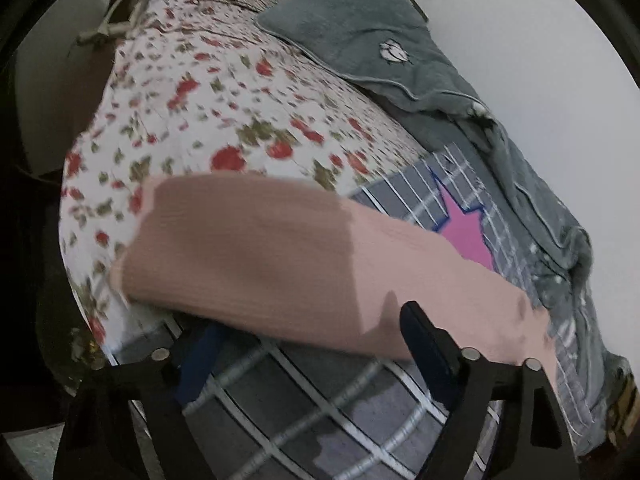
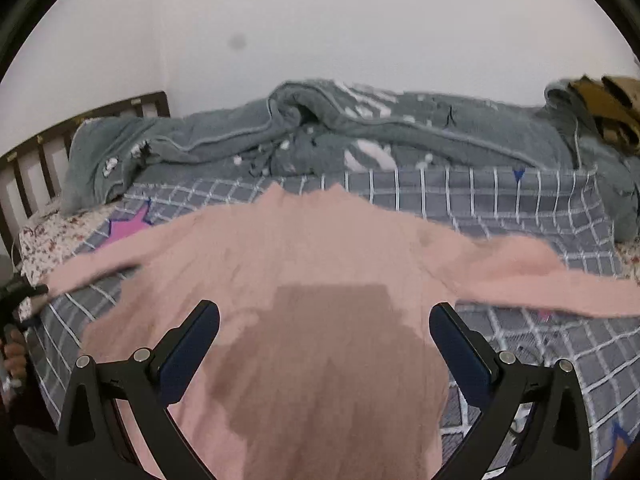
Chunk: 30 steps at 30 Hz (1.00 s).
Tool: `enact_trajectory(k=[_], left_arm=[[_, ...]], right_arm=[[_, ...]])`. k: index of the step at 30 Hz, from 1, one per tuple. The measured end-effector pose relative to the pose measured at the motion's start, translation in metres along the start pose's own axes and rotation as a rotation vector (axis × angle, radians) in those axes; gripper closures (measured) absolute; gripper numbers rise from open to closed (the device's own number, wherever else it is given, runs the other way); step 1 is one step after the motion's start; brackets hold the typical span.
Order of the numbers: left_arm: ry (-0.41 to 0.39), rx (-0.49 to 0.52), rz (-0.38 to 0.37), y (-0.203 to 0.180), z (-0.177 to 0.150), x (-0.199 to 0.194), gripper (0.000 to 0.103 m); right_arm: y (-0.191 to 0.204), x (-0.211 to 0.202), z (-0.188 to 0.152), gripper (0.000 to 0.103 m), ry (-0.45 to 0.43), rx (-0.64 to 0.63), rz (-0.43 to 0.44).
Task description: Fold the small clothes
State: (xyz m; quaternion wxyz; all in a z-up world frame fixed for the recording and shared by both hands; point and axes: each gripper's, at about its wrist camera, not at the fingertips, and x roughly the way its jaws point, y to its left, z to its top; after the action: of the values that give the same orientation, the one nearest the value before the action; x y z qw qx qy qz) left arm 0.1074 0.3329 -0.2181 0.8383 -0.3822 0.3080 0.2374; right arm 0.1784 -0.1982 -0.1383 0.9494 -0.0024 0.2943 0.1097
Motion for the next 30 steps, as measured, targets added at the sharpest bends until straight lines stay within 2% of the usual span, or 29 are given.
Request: enact_trajectory(k=[2,4,5,6,10,16,21,26,30], left_arm=[[-0.032,0.002,0.052,0.001,0.005,0.000,0.040],[-0.082,0.039,0.108,-0.004,0.012,-0.004,0.080],[-0.092,0.058,0.117,-0.007,0.014,-0.006,0.091],[-0.097,0.076,0.119,-0.012,0.017,-0.007,0.095],[-0.152,0.189,0.136,-0.052,0.022,-0.020,0.096],[-0.184,0.363,0.019,-0.143,0.008,-0.040,0.096],[-0.167,0.529,-0.093,-0.232,-0.037,-0.045,0.096],[-0.139,0.697,-0.198,-0.319,-0.099,-0.049,0.096],[-0.097,0.794,-0.253,-0.376,-0.149,-0.044,0.096]], right_arm=[[-0.004,0.009,-0.009,0.000,0.063,0.003,0.002],[-0.006,0.011,-0.012,0.000,0.109,0.000,0.021],[-0.005,0.009,-0.012,0.000,0.104,-0.006,0.024],[-0.004,0.005,-0.011,0.000,0.094,-0.020,0.019],[0.000,-0.004,-0.013,0.000,0.051,-0.092,-0.032],[-0.009,-0.024,-0.013,0.000,-0.045,-0.101,-0.090],[-0.034,-0.037,-0.007,0.000,-0.084,-0.019,-0.095],[-0.071,-0.048,-0.001,0.000,-0.095,0.084,-0.086],[-0.104,-0.053,-0.001,0.000,-0.097,0.184,-0.067]])
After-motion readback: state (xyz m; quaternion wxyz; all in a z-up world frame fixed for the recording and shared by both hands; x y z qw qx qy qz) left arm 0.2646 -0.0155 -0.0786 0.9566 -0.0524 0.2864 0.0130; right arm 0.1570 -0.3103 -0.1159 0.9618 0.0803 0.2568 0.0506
